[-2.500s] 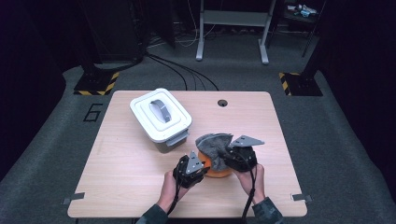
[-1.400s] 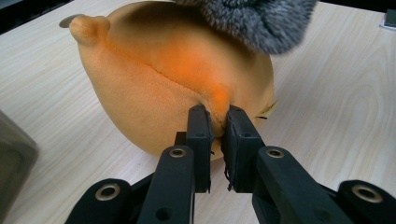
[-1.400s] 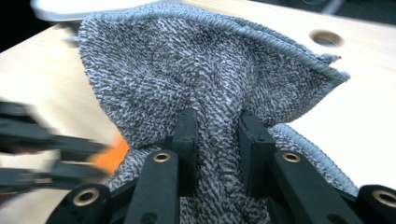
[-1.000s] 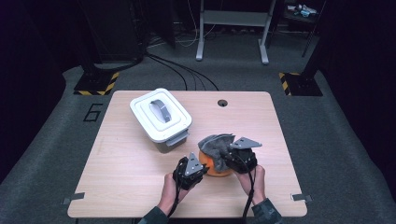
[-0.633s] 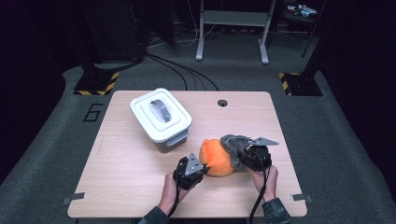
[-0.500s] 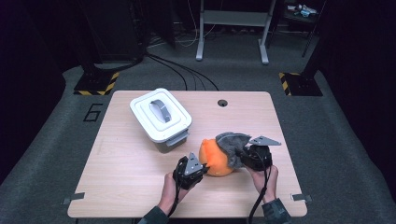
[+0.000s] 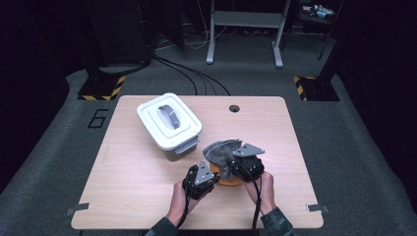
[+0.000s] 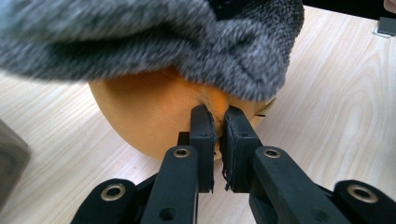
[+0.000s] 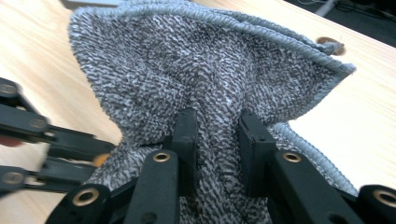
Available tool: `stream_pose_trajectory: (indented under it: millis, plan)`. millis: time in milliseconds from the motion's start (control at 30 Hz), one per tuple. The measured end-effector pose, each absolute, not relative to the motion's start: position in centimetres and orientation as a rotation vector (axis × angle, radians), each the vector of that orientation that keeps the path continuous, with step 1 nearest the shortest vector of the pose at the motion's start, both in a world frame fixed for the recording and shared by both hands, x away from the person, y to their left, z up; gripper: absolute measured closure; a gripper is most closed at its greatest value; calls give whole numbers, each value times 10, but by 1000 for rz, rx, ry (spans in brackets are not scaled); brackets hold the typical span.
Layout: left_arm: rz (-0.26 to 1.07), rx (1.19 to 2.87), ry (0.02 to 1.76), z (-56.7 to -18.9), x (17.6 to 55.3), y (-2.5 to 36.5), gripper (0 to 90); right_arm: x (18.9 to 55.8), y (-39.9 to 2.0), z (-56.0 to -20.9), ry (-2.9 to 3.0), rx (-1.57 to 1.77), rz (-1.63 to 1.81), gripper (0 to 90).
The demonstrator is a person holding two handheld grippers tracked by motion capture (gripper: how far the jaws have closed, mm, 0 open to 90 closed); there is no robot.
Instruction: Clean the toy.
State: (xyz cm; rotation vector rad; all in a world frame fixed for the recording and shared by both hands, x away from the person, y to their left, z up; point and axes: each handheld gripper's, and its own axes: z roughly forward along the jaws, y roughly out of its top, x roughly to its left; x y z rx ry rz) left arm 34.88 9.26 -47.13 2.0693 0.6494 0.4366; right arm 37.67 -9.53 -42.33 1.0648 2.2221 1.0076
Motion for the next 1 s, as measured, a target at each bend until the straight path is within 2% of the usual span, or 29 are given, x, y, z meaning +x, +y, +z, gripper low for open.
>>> stream_pose_trajectory:
  millis: [467, 600, 733, 867, 1000]
  plan:
    - [425, 2064, 650, -471, 350, 92, 829, 397, -159, -447, 2143, 1333, 1006, 709]
    - [425, 2062, 654, -471, 351, 93, 828, 387, -152, -433, 2122, 1289, 1081, 708]
    - [425, 2061, 655, -471, 351, 92, 829, 374, -124, -418, 2183, 1169, 1153, 706]
    - [421, 2065, 665, -471, 352, 95, 828, 375, -104, -426, 2233, 1105, 1067, 707]
    - [419, 2061, 663, -471, 352, 95, 829, 380, -116, -431, 2208, 1142, 1052, 707]
